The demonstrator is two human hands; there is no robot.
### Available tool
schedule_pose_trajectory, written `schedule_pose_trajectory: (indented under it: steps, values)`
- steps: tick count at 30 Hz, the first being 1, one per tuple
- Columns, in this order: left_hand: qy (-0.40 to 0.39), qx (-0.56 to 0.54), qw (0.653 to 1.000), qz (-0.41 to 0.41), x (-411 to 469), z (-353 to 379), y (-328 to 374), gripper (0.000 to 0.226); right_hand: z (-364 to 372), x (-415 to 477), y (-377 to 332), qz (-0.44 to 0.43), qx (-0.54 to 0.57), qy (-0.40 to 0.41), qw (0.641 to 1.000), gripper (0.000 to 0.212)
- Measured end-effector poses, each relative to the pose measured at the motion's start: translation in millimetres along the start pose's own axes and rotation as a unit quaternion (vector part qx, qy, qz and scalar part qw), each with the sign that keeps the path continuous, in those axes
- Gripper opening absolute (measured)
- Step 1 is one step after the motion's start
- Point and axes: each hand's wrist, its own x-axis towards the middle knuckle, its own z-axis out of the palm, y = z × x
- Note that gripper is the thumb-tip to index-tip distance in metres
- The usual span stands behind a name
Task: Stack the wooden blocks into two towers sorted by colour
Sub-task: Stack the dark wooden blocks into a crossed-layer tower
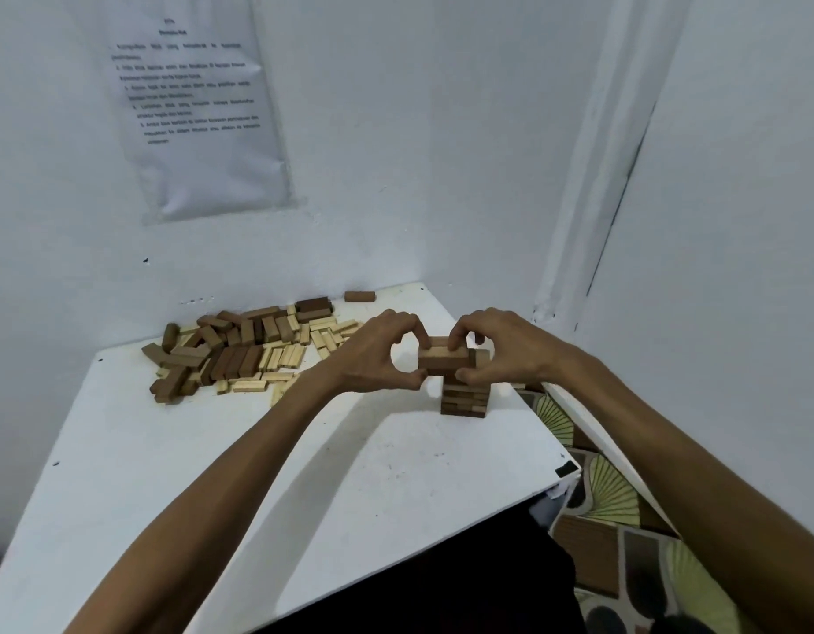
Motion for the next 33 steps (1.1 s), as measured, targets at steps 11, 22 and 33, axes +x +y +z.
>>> schedule_pose_trajectory:
  steps: [11,22,33]
  values:
    - [-0.05,-0.021,0.998,-0.01,35.7,22.4,-0.8,0.038,-0.3,-11.2,35.5,0.04,-0.001,0.006,0.999,0.041]
    - [-0.066,-0.018,0.998,-0.014,40.7,26.7,-5.8,0.041,5.7,-10.4,44.8,0.045,-0.001,0.005,0.999,0.041]
    - [-0.071,-0.009,0.997,-0.007,42.3,30.6,-10.4,0.043,7.6,-11.7,45.7,0.049,0.006,0.002,0.999,0.04]
